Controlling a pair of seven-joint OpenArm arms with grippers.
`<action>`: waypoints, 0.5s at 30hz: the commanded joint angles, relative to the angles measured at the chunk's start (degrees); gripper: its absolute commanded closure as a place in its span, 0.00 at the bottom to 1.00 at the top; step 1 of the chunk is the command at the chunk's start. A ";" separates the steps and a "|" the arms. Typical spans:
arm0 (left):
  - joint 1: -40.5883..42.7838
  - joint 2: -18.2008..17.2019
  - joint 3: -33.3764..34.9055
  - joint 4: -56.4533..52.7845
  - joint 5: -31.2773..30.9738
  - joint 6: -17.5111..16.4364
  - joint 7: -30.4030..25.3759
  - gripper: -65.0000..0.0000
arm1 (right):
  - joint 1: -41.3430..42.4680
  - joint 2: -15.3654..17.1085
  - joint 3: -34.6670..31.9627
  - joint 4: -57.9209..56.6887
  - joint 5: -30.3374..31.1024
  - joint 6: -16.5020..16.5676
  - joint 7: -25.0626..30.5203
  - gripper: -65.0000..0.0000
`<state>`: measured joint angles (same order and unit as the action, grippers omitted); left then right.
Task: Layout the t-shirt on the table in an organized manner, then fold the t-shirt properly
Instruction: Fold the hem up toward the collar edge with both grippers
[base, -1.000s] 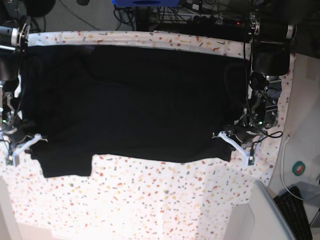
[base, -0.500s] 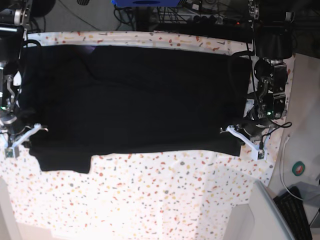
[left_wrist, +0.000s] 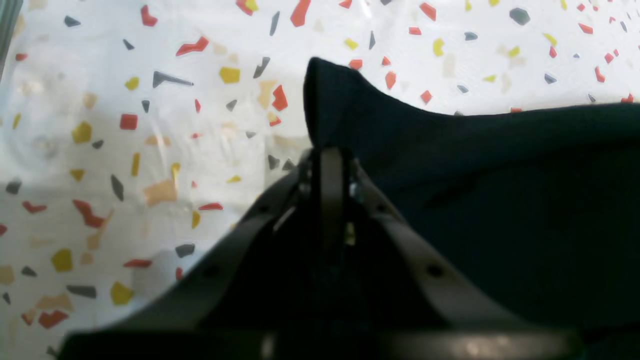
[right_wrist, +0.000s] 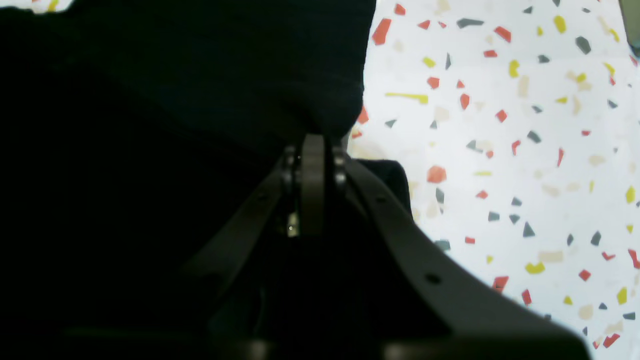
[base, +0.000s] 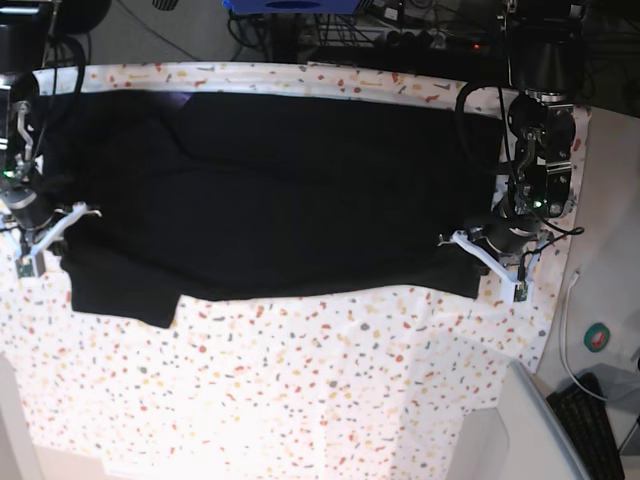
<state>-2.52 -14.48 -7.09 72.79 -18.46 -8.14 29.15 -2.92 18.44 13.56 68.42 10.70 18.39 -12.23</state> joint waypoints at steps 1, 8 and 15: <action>-0.24 -0.77 -0.34 1.18 -0.40 -0.17 -1.15 1.00 | 0.59 1.21 2.04 1.07 0.42 -0.24 1.20 1.00; -0.33 -2.27 -0.34 1.10 -3.65 -0.17 -1.15 1.00 | 0.85 1.21 7.32 1.16 0.42 -0.15 -2.94 1.00; 0.02 -5.78 0.37 1.45 -12.36 -0.17 1.49 1.00 | -2.05 0.77 7.23 6.08 0.42 -0.15 -3.29 1.00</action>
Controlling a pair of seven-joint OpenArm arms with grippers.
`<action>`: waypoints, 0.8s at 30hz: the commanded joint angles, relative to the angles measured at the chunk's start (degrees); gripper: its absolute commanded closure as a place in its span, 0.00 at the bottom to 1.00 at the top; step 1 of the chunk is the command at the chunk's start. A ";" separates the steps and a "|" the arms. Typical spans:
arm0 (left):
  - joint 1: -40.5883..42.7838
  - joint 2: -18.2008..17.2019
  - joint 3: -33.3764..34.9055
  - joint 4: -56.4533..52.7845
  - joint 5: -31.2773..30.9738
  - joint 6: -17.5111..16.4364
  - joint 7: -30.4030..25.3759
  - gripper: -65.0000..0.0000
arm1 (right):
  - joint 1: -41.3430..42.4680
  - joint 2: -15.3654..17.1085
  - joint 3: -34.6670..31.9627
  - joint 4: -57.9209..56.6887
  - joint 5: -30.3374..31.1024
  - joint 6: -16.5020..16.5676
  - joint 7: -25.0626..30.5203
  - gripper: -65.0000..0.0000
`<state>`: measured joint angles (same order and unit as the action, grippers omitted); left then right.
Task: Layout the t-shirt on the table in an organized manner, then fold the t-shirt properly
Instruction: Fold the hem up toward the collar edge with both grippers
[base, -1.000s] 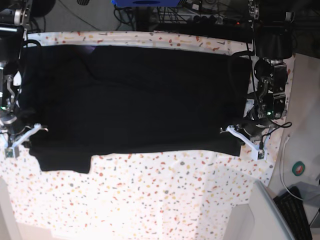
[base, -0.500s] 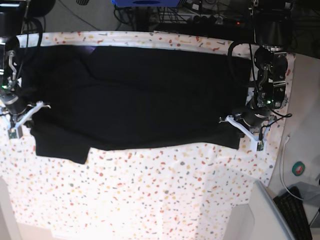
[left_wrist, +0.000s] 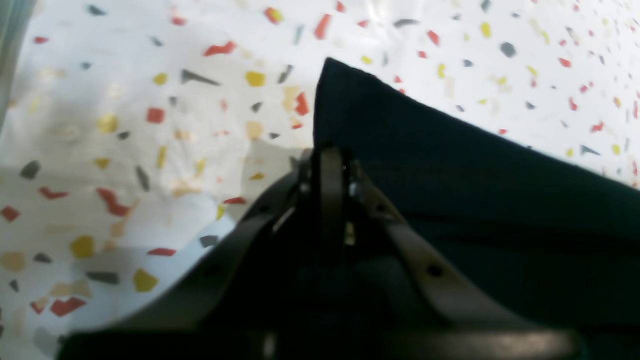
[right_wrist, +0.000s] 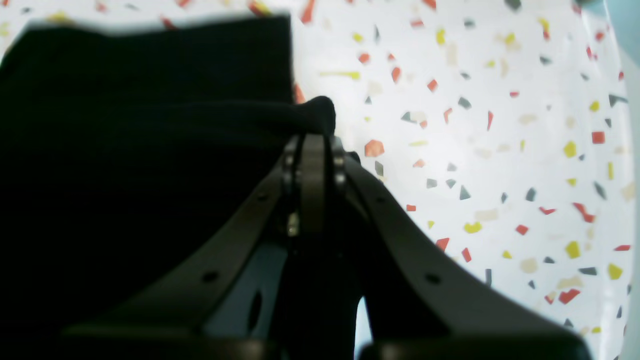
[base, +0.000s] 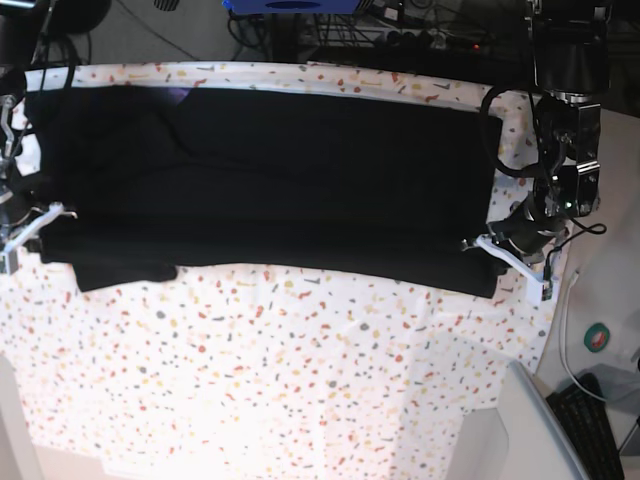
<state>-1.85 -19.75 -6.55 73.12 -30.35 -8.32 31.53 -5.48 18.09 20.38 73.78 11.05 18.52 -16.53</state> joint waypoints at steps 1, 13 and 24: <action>-0.66 -0.43 -0.18 0.94 -0.46 0.01 -0.89 1.00 | -0.02 1.03 0.50 1.69 0.07 -0.28 0.93 1.00; 7.08 -0.69 -0.53 6.57 -0.64 0.01 -0.80 1.00 | -3.98 0.24 0.67 4.07 0.25 -0.28 -5.84 1.00; 11.47 -0.69 -0.18 6.22 -0.55 0.01 -0.80 1.00 | -6.61 -1.78 2.96 3.45 0.34 -0.37 -5.93 1.00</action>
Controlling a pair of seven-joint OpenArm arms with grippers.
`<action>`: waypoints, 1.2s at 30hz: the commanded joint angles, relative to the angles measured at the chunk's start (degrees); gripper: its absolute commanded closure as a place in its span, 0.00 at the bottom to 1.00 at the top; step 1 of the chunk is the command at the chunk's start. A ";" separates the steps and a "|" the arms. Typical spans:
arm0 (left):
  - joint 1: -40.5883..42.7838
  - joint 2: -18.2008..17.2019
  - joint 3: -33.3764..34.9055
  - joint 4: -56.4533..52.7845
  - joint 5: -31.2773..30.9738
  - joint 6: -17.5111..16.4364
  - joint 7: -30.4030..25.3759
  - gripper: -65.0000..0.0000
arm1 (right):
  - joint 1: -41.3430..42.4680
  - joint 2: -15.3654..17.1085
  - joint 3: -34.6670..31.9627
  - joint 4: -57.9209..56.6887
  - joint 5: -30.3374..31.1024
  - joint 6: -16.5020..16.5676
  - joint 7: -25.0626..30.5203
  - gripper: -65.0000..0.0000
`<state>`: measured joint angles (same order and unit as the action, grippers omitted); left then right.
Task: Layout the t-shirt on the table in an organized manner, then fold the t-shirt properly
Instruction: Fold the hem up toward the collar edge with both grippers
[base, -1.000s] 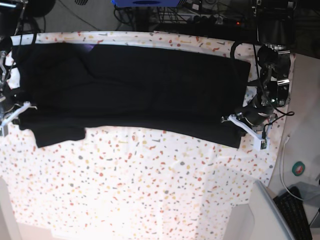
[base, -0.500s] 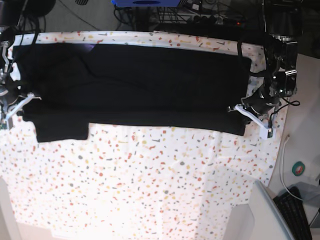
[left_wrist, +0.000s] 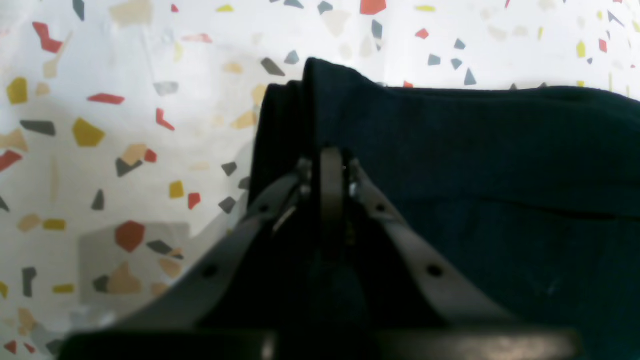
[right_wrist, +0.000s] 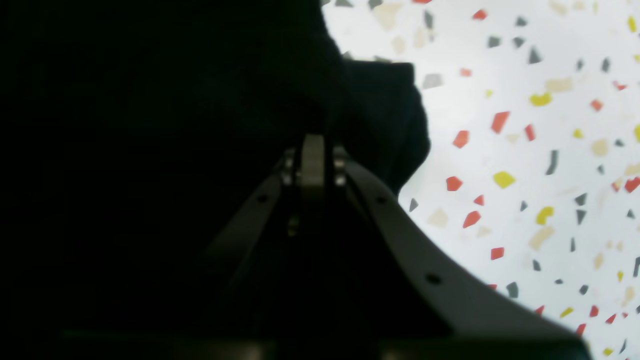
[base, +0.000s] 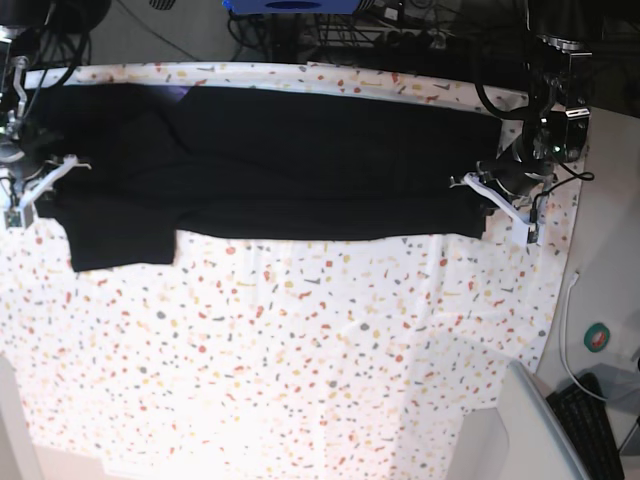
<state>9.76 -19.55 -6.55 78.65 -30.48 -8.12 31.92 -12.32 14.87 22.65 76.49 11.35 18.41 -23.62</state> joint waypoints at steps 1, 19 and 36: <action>0.04 -0.89 -0.18 0.69 -0.42 -0.19 -1.20 1.00 | 0.23 0.91 1.48 0.83 0.03 -0.26 0.36 1.00; 2.07 -0.80 -0.79 1.74 -0.60 -0.19 -1.20 0.61 | -0.91 -3.75 9.04 9.89 0.03 -0.26 -8.87 0.57; 16.66 6.14 -13.54 18.62 -0.51 -0.19 -1.20 1.00 | 27.48 3.46 -3.89 -23.61 -0.32 -0.52 -4.38 0.37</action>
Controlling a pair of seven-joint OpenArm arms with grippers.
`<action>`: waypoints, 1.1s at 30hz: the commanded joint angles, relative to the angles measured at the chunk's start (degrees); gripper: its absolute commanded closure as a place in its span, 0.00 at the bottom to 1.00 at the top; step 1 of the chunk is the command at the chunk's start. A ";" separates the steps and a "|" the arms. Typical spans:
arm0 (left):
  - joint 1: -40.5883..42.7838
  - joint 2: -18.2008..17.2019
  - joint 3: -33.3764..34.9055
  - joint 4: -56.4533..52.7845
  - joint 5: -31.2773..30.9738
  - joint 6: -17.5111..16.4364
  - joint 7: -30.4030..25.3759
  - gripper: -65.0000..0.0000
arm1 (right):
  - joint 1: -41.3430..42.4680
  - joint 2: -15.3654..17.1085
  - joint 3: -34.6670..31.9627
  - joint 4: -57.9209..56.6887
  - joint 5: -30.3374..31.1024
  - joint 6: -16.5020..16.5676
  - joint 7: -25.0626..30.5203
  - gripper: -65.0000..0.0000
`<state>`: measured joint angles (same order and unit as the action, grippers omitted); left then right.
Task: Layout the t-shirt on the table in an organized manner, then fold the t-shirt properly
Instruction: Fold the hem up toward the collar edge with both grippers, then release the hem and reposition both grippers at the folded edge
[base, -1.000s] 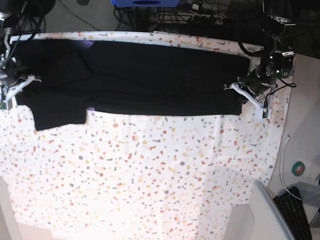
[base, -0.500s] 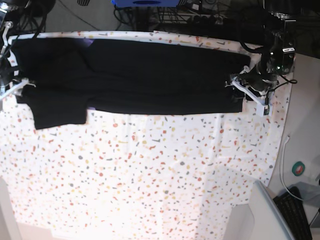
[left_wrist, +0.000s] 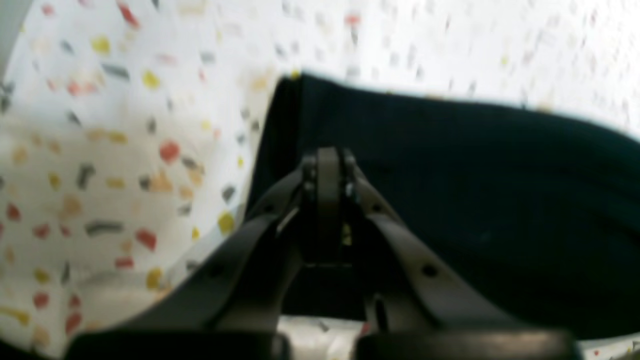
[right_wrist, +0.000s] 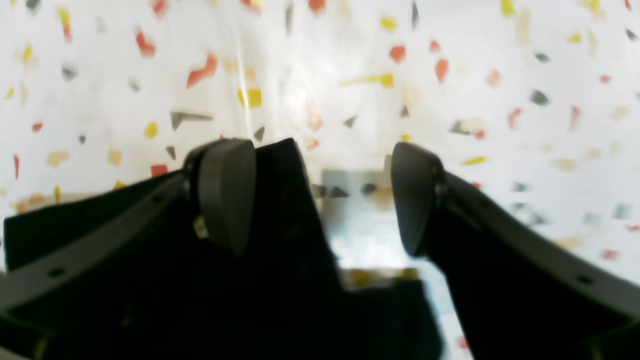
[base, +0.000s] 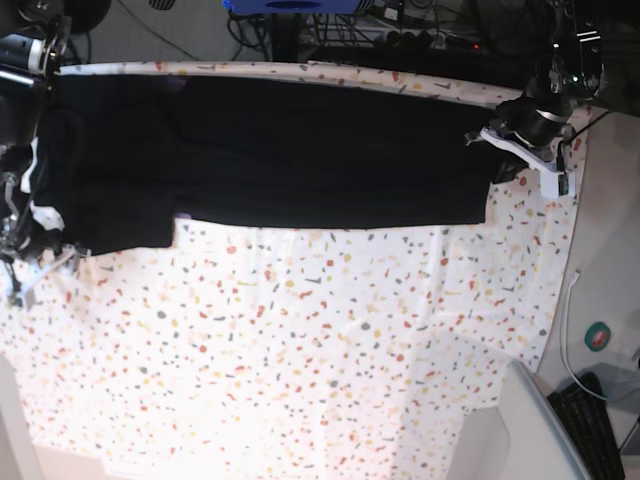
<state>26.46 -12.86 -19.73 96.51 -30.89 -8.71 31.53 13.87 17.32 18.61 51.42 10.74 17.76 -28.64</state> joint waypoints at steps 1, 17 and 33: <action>-0.04 -0.54 -0.36 -0.47 -0.09 0.40 -0.80 1.00 | 2.70 1.45 -0.46 -1.62 0.29 0.04 2.49 0.37; 2.69 -0.81 -2.38 -2.14 -0.09 0.40 -0.89 1.00 | 4.37 2.15 -5.64 -10.23 0.64 0.13 9.00 1.00; 2.33 -0.72 -12.58 -2.05 -0.09 0.40 -0.80 1.00 | -27.71 -9.98 4.38 51.66 0.55 0.40 -14.74 1.00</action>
<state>28.62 -12.73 -31.81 93.58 -30.55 -8.14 31.73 -14.52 6.96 22.87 102.43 10.55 17.72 -44.21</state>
